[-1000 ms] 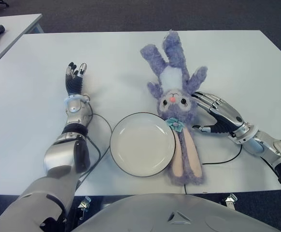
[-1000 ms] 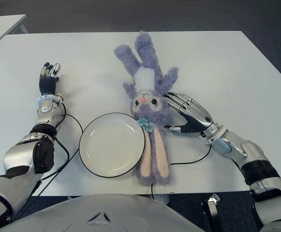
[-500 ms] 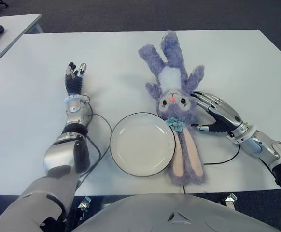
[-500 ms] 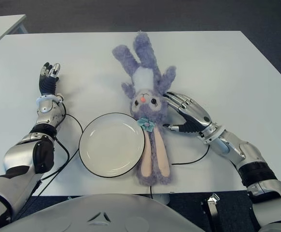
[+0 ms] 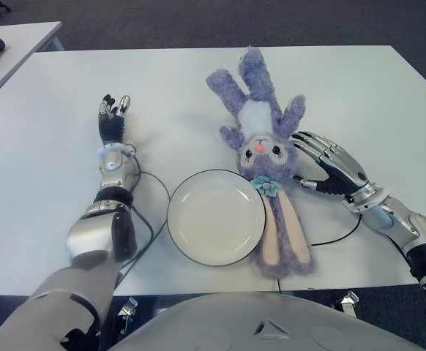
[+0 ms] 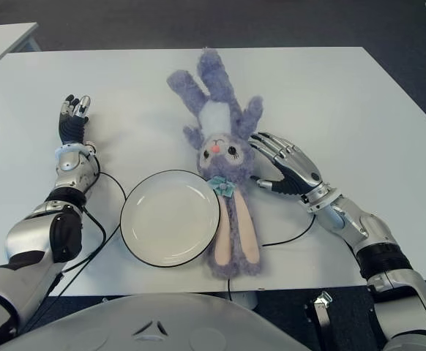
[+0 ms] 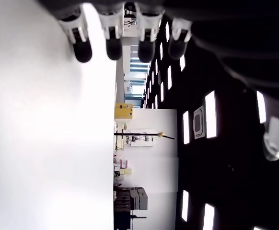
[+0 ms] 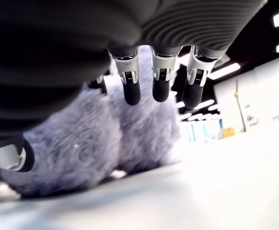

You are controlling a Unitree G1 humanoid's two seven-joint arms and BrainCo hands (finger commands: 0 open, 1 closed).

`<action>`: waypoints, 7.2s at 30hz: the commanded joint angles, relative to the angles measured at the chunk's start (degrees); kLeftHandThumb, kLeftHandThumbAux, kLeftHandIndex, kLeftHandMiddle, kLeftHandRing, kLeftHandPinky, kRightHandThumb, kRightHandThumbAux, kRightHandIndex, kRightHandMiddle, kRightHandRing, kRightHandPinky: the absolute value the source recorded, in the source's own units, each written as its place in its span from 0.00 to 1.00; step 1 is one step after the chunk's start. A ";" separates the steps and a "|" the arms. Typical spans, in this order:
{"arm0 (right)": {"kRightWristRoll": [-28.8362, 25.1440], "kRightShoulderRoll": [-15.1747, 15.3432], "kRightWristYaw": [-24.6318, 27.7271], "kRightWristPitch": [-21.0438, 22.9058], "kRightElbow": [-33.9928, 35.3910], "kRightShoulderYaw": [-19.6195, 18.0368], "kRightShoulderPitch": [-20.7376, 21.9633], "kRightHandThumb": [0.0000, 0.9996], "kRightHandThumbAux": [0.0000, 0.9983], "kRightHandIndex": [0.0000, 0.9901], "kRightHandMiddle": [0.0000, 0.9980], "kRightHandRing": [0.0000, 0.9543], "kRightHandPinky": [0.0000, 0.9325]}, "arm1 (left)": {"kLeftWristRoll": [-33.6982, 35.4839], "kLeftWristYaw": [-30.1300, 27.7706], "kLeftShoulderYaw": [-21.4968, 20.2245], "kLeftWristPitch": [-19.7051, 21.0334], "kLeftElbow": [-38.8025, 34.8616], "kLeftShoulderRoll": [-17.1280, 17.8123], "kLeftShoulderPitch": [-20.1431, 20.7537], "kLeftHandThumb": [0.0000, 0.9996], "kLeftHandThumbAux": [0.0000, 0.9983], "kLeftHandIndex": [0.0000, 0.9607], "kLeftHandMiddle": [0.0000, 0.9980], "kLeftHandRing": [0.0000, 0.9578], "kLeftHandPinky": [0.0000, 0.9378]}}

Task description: Put the doll into the plate.

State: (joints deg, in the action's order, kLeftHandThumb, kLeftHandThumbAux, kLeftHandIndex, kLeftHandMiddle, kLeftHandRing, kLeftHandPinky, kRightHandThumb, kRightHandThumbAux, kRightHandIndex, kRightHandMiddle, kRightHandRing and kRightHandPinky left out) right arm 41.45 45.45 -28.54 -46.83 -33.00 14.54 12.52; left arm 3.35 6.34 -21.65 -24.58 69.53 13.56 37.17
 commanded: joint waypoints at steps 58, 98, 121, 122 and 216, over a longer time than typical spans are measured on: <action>-10.14 -6.07 2.41 -7.35 -11.95 -1.47 11.48 0.30 0.51 0.00 0.04 0.07 0.09 | -0.27 -0.71 0.42 6.95 8.18 -5.20 -11.37 0.00 0.50 0.05 0.08 0.05 0.02; -17.76 -9.65 22.14 2.61 2.71 -5.93 3.84 0.29 0.48 0.00 0.00 0.04 0.11 | 0.11 -0.52 -0.05 6.97 8.25 -5.61 -11.25 0.00 0.51 0.07 0.10 0.07 0.02; -23.46 -11.55 26.80 4.28 6.68 -7.32 1.34 0.38 0.59 0.06 0.11 0.16 0.27 | -0.30 -0.21 0.25 7.19 8.33 -5.62 -11.13 0.00 0.51 0.06 0.09 0.06 0.02; -24.01 -11.67 27.16 3.82 6.65 -7.36 1.29 0.38 0.59 0.06 0.11 0.17 0.27 | -0.38 -0.13 0.33 7.20 8.33 -5.62 -11.12 0.00 0.51 0.06 0.09 0.06 0.02; -9.64 -13.69 3.60 -13.10 -16.15 -5.58 21.01 0.15 0.56 0.06 0.11 0.14 0.18 | -2.08 1.14 1.34 9.54 8.50 -5.91 -10.57 0.00 0.53 0.03 0.09 0.08 0.04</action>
State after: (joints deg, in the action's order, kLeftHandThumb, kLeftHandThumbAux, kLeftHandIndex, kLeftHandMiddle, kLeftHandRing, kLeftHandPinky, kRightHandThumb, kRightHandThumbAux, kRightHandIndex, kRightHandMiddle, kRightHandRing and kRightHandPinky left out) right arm 35.11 32.53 -28.84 -58.68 -48.90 8.46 33.61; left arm 1.90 6.55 -21.06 -24.39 69.56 13.31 37.39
